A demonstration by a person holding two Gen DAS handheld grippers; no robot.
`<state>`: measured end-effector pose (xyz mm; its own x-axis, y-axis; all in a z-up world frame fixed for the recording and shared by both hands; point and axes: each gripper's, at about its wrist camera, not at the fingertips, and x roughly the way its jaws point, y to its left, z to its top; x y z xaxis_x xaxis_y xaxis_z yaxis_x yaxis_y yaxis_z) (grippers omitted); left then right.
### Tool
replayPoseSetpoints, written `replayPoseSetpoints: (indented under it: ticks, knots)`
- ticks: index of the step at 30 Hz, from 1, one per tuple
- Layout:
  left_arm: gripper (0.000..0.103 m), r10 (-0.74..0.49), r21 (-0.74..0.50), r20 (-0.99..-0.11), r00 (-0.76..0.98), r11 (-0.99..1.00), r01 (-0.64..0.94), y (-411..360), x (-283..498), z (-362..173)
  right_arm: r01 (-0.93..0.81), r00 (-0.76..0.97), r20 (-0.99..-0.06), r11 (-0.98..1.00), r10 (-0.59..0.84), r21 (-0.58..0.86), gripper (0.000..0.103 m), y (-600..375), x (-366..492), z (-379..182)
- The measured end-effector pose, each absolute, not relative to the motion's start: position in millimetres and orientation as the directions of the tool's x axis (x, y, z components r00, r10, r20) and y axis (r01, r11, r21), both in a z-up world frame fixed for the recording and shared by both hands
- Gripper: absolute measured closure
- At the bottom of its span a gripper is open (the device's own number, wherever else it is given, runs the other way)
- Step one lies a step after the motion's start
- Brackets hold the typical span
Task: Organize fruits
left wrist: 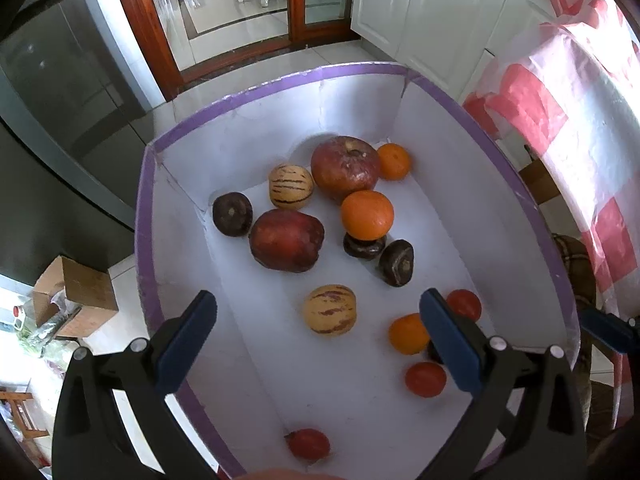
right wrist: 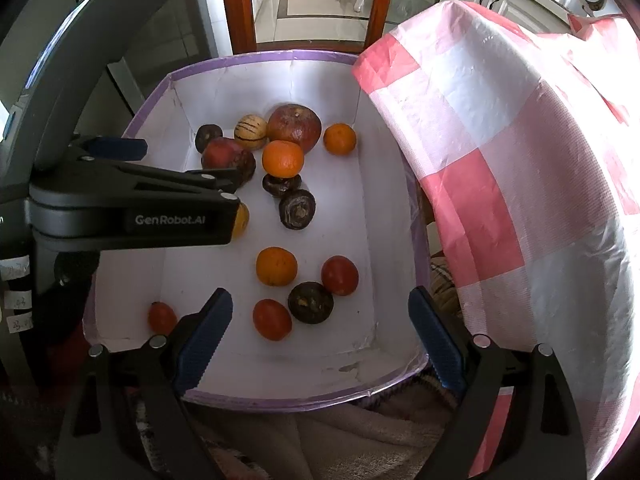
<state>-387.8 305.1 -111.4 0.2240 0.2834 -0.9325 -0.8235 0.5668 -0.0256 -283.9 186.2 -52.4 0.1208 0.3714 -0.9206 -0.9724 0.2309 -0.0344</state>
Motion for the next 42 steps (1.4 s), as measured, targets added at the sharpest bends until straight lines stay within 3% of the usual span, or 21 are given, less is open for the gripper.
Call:
replayPoseSetpoints:
  ticks: [42]
  knots:
    - [0.001, 0.241, -0.044, -0.945, 0.223, 0.579, -0.814, 307.3, -384.9, -123.5, -0.971, 0.104, -0.935, 0.238, 0.34, -0.021, 0.016, 186.4, -282.3, -60.0]
